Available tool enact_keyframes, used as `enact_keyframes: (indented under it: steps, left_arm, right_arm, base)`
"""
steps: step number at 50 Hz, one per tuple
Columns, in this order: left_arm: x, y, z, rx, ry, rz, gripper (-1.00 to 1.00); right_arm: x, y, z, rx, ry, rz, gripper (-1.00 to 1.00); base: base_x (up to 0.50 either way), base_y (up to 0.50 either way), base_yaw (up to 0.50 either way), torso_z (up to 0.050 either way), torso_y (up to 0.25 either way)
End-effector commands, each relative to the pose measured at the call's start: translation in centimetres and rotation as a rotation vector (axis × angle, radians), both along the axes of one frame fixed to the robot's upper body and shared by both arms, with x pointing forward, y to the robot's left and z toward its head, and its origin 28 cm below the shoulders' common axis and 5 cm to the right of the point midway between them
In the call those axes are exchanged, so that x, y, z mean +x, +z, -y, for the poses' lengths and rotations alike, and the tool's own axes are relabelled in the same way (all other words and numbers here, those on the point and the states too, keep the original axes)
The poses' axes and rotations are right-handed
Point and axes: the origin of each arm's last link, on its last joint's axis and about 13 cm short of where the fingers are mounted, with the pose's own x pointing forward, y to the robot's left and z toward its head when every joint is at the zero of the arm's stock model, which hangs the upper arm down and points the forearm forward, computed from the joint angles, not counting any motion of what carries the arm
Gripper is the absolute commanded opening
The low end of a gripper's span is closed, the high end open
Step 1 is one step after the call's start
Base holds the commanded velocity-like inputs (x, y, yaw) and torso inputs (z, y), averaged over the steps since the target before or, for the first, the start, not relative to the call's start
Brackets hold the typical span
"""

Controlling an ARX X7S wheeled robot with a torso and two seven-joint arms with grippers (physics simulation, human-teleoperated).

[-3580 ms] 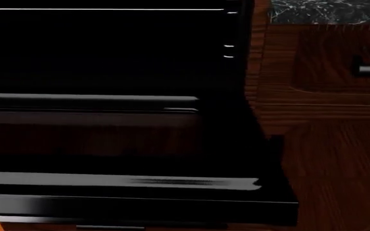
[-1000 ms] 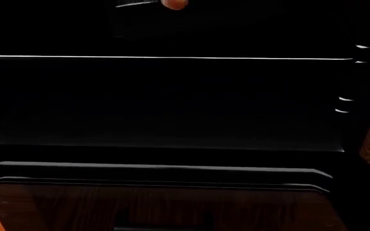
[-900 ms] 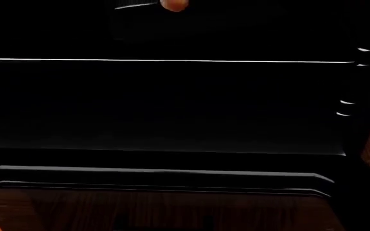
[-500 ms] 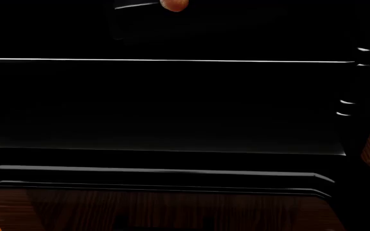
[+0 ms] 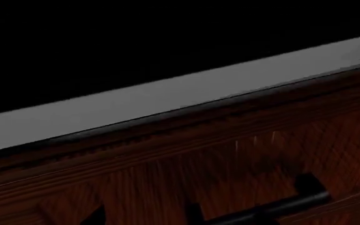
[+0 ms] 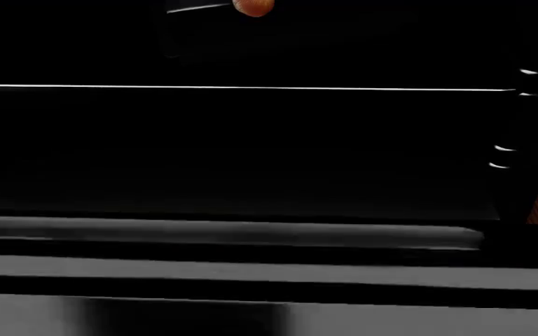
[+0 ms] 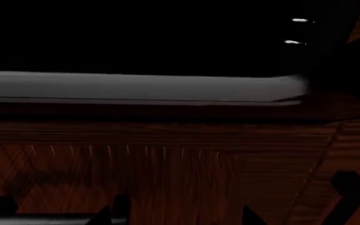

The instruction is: Close the oven door

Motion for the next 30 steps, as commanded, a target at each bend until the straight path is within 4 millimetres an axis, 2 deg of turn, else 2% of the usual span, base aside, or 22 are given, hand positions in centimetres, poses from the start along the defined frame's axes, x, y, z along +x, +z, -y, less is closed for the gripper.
enact_keyframes:
  steps: [1,5,6,7,8,9,10,11,12,13,17,19,20,25,30]
  left_arm:
    - [0.1,2.8,-0.1,0.009,0.006,0.077,1.00]
    - [-0.1,3.6,0.1,0.004,0.002,0.095,1.00]
    - [0.0,2.2,0.2,0.008,-0.001,0.104,1.00]
    - [-0.1,3.5,0.3,0.008,-0.003,0.109,1.00]
    - [-0.2,2.3,0.4,0.011,-0.011,0.117,1.00]
    - [-0.3,4.2,0.5,0.008,-0.011,0.123,1.00]
    - [-0.4,4.7,0.6,0.009,-0.014,0.128,1.00]
    - [-0.4,4.8,0.7,0.012,-0.018,0.146,1.00]
    - [-0.2,3.9,0.8,0.011,-0.016,0.156,1.00]
    - [-0.2,4.5,0.8,0.008,-0.013,0.173,1.00]
    - [0.0,4.7,1.1,0.024,-0.019,0.183,1.00]
    - [0.6,4.6,1.2,0.028,-0.013,0.177,1.00]
    - [2.8,6.0,1.2,0.019,0.034,0.172,1.00]
    - [3.6,7.3,1.5,0.001,0.042,0.191,1.00]
    - [4.1,7.6,2.0,0.000,0.032,0.181,1.00]
  right_arm:
    - [-0.7,3.1,-0.1,-0.042,0.001,0.080,1.00]
    - [-0.7,3.7,-0.2,-0.055,0.005,0.093,1.00]
    - [-0.7,4.0,-0.2,-0.058,0.003,0.100,1.00]
    - [-0.7,4.1,-0.2,-0.060,0.003,0.102,1.00]
    - [-0.7,4.3,-0.2,-0.066,0.004,0.106,1.00]
    - [-0.8,4.7,-0.1,-0.069,0.004,0.117,1.00]
    - [-0.8,4.8,-0.1,-0.067,0.006,0.119,1.00]
    - [-0.8,5.1,-0.1,-0.074,0.005,0.125,1.00]
    - [-0.6,5.3,-0.1,-0.077,0.004,0.128,1.00]
    - [-0.5,5.5,-0.1,-0.081,0.003,0.132,1.00]
    - [0.0,6.1,-0.2,-0.096,0.014,0.147,1.00]
    - [0.4,6.4,-0.3,-0.113,0.024,0.157,1.00]
    - [2.5,8.1,-0.2,-0.143,0.024,0.204,1.00]
    - [3.4,9.2,-0.1,-0.157,0.026,0.226,1.00]
    - [4.5,9.4,0.4,-0.155,0.006,0.222,1.00]
  base:
    - [0.00,0.00,0.00,0.000,0.000]
    - [0.00,0.00,0.00,0.000,0.000]
    - [0.00,0.00,0.00,0.000,0.000]
    - [0.00,0.00,0.00,0.000,0.000]
    - [0.00,0.00,0.00,0.000,0.000]
    - [0.00,0.00,0.00,0.000,0.000]
    - [0.00,0.00,0.00,0.000,0.000]
    - [0.00,0.00,0.00,0.000,0.000]
    - [0.00,0.00,0.00,0.000,0.000]
    - [0.00,0.00,0.00,0.000,0.000]
    - [0.00,0.00,0.00,0.000,0.000]
    - [0.00,0.00,0.00,0.000,0.000]
    - [0.00,0.00,0.00,0.000,0.000]
    - [0.00,0.00,0.00,0.000,0.000]
    - [0.00,0.00,0.00,0.000,0.000]
